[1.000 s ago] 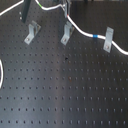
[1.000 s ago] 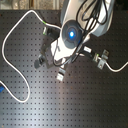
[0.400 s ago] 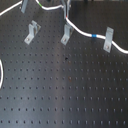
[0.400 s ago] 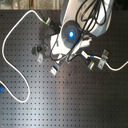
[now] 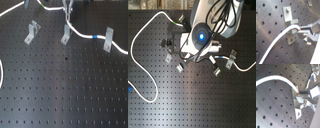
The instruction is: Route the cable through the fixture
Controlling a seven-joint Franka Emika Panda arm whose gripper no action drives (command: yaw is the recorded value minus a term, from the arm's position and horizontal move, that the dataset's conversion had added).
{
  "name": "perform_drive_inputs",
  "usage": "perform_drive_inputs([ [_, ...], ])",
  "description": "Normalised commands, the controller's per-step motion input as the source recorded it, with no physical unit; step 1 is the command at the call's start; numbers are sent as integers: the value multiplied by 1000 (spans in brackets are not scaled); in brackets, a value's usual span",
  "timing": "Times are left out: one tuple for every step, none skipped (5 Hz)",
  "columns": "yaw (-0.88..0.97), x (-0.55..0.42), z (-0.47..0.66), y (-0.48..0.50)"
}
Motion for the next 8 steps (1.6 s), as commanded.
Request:
perform_drive_inputs([
  [640,-239,76,16],
  [537,-246,27,141],
  [226,2,0,8],
  [91,64,-1,89],
  [374,-89,185,34],
  [309,-32,138,-32],
  [123,-131,103,-101],
  [131,-178,315,-25],
])
